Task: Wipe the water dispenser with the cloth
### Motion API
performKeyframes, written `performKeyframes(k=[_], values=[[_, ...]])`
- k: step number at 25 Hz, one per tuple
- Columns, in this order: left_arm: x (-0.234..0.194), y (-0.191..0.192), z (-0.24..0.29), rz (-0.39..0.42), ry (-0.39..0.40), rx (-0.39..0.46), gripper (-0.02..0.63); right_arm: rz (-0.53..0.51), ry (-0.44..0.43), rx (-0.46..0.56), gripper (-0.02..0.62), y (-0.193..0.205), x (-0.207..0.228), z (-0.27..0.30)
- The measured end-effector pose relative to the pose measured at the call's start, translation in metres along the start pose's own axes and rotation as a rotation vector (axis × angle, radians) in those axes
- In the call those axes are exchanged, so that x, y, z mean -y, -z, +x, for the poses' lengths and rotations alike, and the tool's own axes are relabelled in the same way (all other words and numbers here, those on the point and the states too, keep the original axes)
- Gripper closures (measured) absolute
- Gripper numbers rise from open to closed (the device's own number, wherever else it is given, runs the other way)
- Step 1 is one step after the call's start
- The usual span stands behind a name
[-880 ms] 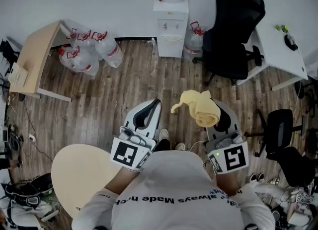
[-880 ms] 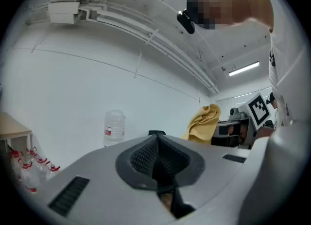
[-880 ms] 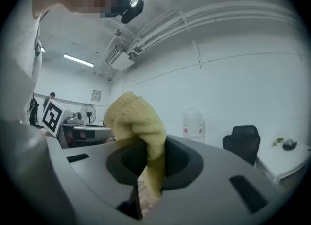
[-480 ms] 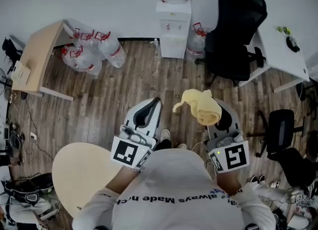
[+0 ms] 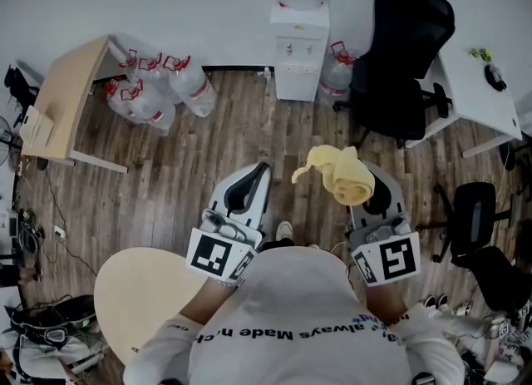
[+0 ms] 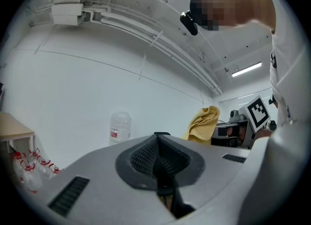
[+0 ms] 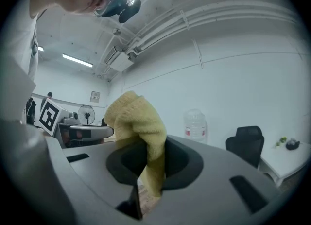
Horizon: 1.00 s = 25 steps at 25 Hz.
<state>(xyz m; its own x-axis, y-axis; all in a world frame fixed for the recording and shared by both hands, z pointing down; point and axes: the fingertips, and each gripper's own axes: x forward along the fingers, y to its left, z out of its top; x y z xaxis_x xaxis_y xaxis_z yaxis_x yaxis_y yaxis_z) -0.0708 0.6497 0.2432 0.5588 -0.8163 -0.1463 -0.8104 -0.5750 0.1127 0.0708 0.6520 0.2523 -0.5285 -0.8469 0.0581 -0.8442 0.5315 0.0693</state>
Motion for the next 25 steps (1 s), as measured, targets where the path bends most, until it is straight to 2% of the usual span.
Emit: performKeyframes(k=[9, 25], values=[[-0.031, -0.004, 0.007, -0.004, 0.019, -0.008, 0.580, -0.004, 0.017, -0.013, 0.532, -0.002, -0.008, 0.025], [-0.044, 0.004, 0.048, -0.011, 0.030, -0.015, 0.580, -0.002, 0.010, -0.024, 0.532, 0.006, 0.023, 0.057]])
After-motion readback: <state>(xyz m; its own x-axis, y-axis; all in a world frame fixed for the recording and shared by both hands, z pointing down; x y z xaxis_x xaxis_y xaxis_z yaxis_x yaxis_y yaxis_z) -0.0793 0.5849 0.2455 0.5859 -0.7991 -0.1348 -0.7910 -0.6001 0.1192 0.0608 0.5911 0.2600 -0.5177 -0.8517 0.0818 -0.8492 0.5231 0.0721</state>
